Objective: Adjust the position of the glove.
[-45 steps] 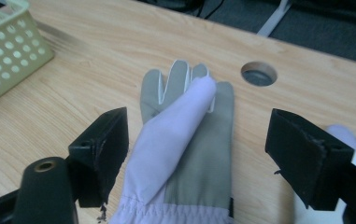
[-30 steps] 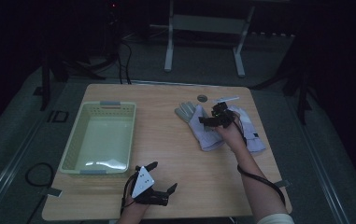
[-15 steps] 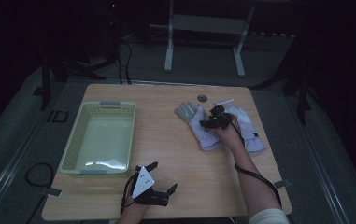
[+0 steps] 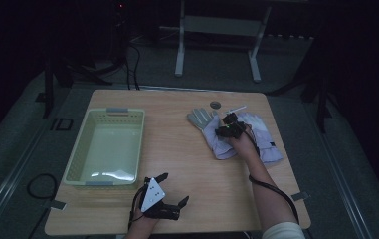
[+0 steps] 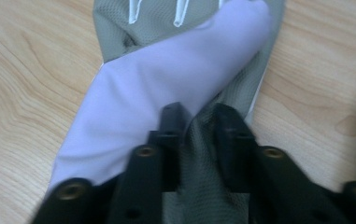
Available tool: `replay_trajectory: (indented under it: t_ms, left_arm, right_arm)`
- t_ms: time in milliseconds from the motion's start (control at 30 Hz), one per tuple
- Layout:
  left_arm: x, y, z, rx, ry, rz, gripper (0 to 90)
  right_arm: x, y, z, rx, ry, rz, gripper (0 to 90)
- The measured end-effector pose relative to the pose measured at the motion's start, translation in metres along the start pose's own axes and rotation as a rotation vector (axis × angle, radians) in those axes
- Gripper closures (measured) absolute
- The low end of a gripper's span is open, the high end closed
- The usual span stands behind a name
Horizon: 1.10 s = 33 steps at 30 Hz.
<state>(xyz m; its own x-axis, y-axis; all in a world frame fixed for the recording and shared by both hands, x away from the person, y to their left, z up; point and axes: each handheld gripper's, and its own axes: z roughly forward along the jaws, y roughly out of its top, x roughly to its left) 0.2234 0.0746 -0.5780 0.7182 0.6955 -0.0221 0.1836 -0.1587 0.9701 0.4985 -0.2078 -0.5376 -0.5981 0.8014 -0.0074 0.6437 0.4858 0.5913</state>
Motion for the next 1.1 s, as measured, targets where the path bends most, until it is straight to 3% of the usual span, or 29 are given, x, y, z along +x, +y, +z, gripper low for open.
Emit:
replay_trajectory:
  t_ms: [100, 200, 400, 500, 667, 800, 1100]
  left_arm:
    - [0.000, 0.000, 0.000, -0.001, 0.000, -0.002, 0.0]
    - [0.001, 0.000, 0.000, 0.000, -0.001, -0.015, 0.0]
    - [0.001, 0.000, 0.000, 0.002, 0.001, -0.015, 0.0]
    - [0.002, 0.000, 0.000, 0.002, 0.001, -0.015, 0.0]
    - [0.001, 0.000, 0.000, 0.005, 0.005, -0.013, 0.0]
    - [-0.001, 0.000, 0.000, -0.004, 0.007, 0.000, 0.0]
    - [-0.001, 0.000, 0.000, -0.006, 0.001, 0.001, 0.0]
  right_arm:
    - [0.009, 0.001, -0.002, -0.006, -0.045, -0.018, 85.5]
    - [0.010, 0.004, -0.010, -0.021, 0.004, 0.055, 87.1]
    - [0.024, 0.014, -0.046, -0.128, 0.047, 0.149, 87.7]
    - [0.029, 0.017, -0.056, -0.162, 0.054, 0.162, 87.8]
    - [0.058, 0.021, -0.085, -0.273, 0.045, 0.228, 87.8]
    - [0.079, 0.012, -0.090, -0.335, 0.056, 0.252, 87.7]
    - [0.118, -0.001, -0.083, -0.346, -0.002, 0.280, 87.6]
